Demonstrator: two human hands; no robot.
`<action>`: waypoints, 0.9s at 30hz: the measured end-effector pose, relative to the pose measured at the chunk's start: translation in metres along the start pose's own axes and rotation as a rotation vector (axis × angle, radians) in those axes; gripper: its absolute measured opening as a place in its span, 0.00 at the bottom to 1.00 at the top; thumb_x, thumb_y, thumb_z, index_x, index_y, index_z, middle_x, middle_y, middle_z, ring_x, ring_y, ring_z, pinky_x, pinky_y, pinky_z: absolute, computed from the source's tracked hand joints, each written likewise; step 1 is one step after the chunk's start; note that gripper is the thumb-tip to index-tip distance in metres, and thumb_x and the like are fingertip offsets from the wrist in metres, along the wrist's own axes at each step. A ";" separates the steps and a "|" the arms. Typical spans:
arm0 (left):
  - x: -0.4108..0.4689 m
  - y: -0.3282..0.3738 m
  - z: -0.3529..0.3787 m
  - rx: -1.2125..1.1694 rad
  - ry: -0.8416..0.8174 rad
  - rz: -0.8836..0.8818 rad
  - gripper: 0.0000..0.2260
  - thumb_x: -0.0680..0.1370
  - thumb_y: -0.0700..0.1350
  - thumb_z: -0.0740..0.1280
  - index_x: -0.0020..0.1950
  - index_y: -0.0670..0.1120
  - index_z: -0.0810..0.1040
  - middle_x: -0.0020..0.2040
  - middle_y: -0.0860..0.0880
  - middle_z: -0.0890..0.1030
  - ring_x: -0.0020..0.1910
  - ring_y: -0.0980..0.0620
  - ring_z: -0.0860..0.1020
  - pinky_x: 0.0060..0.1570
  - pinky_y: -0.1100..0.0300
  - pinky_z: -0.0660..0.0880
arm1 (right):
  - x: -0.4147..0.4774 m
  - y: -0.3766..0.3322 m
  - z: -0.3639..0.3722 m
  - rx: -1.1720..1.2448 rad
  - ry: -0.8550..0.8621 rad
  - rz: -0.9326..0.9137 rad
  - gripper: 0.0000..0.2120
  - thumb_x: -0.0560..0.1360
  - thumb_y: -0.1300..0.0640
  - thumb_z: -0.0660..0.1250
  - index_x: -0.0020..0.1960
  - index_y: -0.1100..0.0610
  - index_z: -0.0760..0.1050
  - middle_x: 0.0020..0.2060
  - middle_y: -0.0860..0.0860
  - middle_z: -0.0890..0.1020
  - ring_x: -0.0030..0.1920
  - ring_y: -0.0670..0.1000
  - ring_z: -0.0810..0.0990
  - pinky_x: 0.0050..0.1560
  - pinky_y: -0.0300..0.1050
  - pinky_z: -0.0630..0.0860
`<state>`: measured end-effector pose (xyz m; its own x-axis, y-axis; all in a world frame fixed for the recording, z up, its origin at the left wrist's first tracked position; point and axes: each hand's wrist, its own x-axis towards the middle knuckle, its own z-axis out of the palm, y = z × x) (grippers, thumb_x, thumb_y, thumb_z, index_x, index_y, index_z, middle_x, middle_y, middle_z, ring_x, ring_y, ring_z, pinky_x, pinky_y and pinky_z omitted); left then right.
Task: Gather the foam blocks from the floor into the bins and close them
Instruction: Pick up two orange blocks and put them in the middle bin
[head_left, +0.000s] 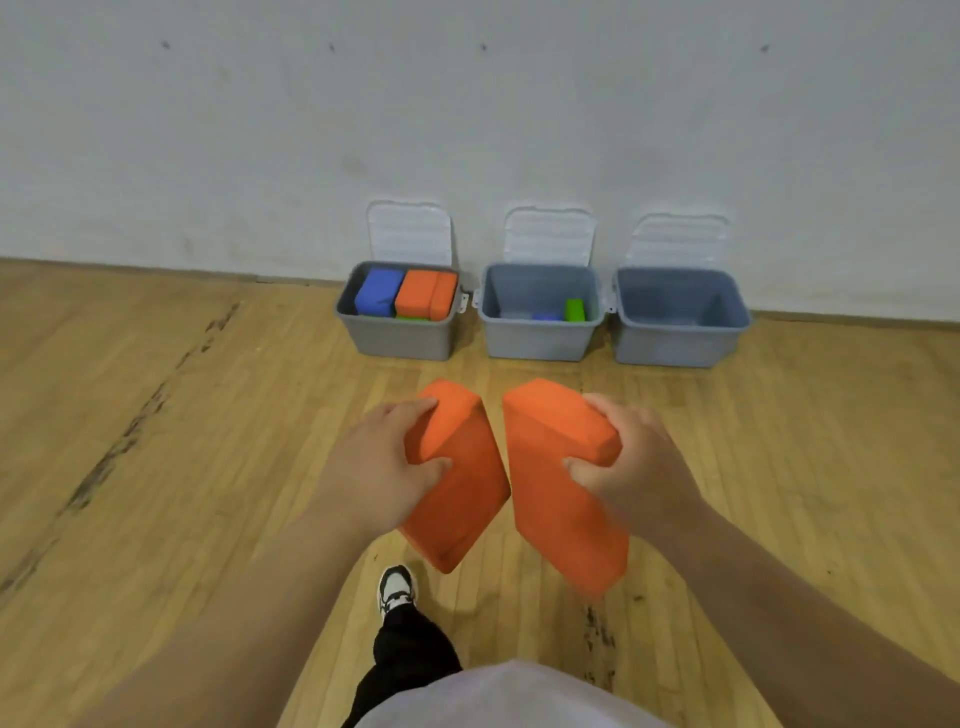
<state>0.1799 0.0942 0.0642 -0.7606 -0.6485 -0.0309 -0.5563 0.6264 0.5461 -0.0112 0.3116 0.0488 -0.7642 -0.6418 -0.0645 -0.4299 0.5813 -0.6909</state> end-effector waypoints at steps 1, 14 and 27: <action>0.020 0.002 0.003 0.002 -0.011 0.013 0.33 0.74 0.59 0.74 0.77 0.61 0.68 0.70 0.58 0.72 0.65 0.53 0.74 0.60 0.55 0.72 | 0.013 0.004 0.000 -0.015 0.015 0.024 0.37 0.71 0.44 0.75 0.77 0.41 0.65 0.64 0.47 0.68 0.58 0.48 0.72 0.56 0.43 0.70; 0.326 -0.027 -0.011 0.003 -0.178 0.253 0.34 0.73 0.57 0.76 0.77 0.59 0.68 0.70 0.54 0.72 0.67 0.53 0.72 0.64 0.57 0.69 | 0.234 -0.021 0.034 -0.020 0.158 0.223 0.36 0.68 0.45 0.78 0.74 0.43 0.69 0.61 0.45 0.69 0.57 0.45 0.72 0.59 0.39 0.67; 0.548 -0.037 0.021 0.054 -0.230 0.112 0.34 0.73 0.60 0.75 0.77 0.61 0.66 0.68 0.58 0.71 0.63 0.54 0.73 0.63 0.52 0.73 | 0.492 0.030 0.033 -0.001 0.111 0.246 0.36 0.66 0.46 0.79 0.72 0.44 0.72 0.61 0.46 0.75 0.60 0.47 0.75 0.61 0.43 0.71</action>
<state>-0.2231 -0.2751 0.0094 -0.8710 -0.4626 -0.1656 -0.4769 0.7149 0.5114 -0.3839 -0.0034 -0.0274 -0.8939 -0.4223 -0.1505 -0.2253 0.7134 -0.6635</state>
